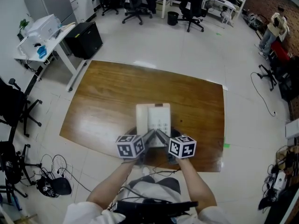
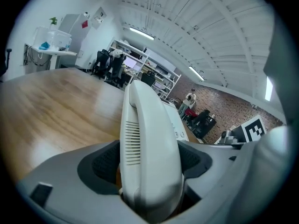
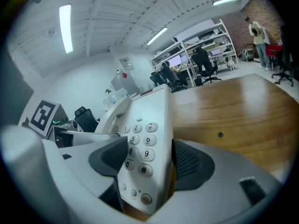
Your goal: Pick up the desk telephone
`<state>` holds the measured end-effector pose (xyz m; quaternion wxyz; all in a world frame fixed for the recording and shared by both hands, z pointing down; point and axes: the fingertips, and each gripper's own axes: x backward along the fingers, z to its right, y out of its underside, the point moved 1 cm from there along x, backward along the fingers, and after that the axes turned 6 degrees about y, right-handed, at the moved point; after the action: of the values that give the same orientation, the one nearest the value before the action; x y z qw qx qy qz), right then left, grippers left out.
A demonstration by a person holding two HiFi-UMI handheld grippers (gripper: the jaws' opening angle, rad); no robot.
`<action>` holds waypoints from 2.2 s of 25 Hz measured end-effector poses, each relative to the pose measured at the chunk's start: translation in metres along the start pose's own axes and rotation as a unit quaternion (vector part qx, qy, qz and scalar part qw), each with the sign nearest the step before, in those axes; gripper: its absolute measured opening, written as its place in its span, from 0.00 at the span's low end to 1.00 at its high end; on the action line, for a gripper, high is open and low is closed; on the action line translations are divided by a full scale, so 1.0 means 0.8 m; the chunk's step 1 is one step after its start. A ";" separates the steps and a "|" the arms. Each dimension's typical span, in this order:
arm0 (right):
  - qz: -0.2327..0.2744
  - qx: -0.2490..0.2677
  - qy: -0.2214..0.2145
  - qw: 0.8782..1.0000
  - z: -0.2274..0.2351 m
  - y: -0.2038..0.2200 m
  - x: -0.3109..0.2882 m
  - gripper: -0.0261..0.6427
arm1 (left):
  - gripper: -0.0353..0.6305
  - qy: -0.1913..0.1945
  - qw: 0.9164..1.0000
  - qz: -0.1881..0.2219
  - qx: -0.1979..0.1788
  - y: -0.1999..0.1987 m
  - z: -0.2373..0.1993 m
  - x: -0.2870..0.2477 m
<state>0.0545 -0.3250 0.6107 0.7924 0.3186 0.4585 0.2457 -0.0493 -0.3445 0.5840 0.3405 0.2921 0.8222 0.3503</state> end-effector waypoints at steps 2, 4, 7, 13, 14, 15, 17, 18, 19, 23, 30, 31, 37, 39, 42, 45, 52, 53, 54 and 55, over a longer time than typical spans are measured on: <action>0.016 0.010 0.003 1.000 -0.006 -0.012 0.008 0.51 | 0.59 0.003 1.000 0.017 -0.006 -0.013 0.007 0.009; 0.035 0.019 0.004 0.999 -0.014 -0.026 0.019 0.50 | 0.58 0.006 0.999 0.035 -0.012 -0.028 0.016 0.018; 0.059 0.033 0.006 0.998 -0.027 -0.048 0.034 0.50 | 0.58 0.011 0.998 0.057 -0.024 -0.050 0.029 0.030; 0.100 0.067 0.008 0.993 -0.049 -0.086 0.065 0.50 | 0.57 0.020 0.994 0.094 -0.048 -0.086 0.057 0.052; 0.105 0.072 0.007 0.992 -0.054 -0.091 0.070 0.50 | 0.57 0.020 0.994 0.100 -0.050 -0.091 0.060 0.057; 0.112 0.075 0.007 0.991 -0.058 -0.097 0.075 0.50 | 0.56 0.020 0.993 0.107 -0.052 -0.096 0.064 0.062; 0.126 0.082 0.004 0.989 -0.065 -0.108 0.087 0.50 | 0.56 0.023 0.991 0.121 -0.060 -0.108 0.075 0.071; 0.133 0.086 0.003 0.987 -0.069 -0.114 0.093 0.50 | 0.56 0.025 0.989 0.128 -0.066 -0.114 0.081 0.075; 0.140 0.090 0.002 0.986 -0.073 -0.121 0.100 0.50 | 0.56 0.027 0.988 0.135 -0.071 -0.121 0.088 0.080; 0.174 0.118 0.004 0.978 -0.097 -0.145 0.130 0.50 | 0.56 0.037 0.982 0.162 -0.086 -0.145 0.109 0.105; 0.220 0.144 -0.006 0.965 -0.130 -0.176 0.181 0.50 | 0.56 0.045 0.970 0.207 -0.117 -0.178 0.152 0.148; 0.226 0.146 -0.008 0.963 -0.134 -0.179 0.187 0.50 | 0.56 0.046 0.969 0.211 -0.122 -0.181 0.157 0.153; 0.259 0.160 -0.020 0.952 -0.159 -0.194 0.219 0.50 | 0.56 0.053 0.959 0.233 -0.154 -0.201 0.185 0.185; 0.270 0.163 -0.023 0.949 -0.166 -0.200 0.230 0.50 | 0.56 0.055 0.955 0.239 -0.165 -0.208 0.195 0.195; 0.286 0.170 -0.025 0.943 -0.178 -0.212 0.246 0.50 | 0.56 0.059 0.949 0.252 -0.180 -0.221 0.208 0.210; 0.298 0.175 -0.025 0.938 -0.187 -0.221 0.261 0.50 | 0.56 0.060 0.944 0.262 -0.194 -0.230 0.219 0.220; 0.309 0.182 -0.021 0.933 -0.199 -0.225 0.272 0.50 | 0.56 0.064 0.936 0.275 -0.208 -0.238 0.228 0.235; 0.310 0.183 -0.020 0.933 -0.200 -0.227 0.272 0.50 | 0.56 0.065 0.936 0.276 -0.208 -0.239 0.228 0.236; 0.311 0.184 -0.019 0.932 -0.201 -0.228 0.273 0.50 | 0.56 0.066 0.936 0.276 -0.207 -0.241 0.228 0.236; 0.312 0.185 -0.018 0.932 -0.201 -0.229 0.274 0.50 | 0.56 0.066 0.936 0.276 -0.206 -0.242 0.228 0.235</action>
<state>0.0308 -0.2549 0.2916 0.6113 0.5908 0.3589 0.3852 -0.0690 -0.2532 0.2719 0.2281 0.4074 0.6397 0.6106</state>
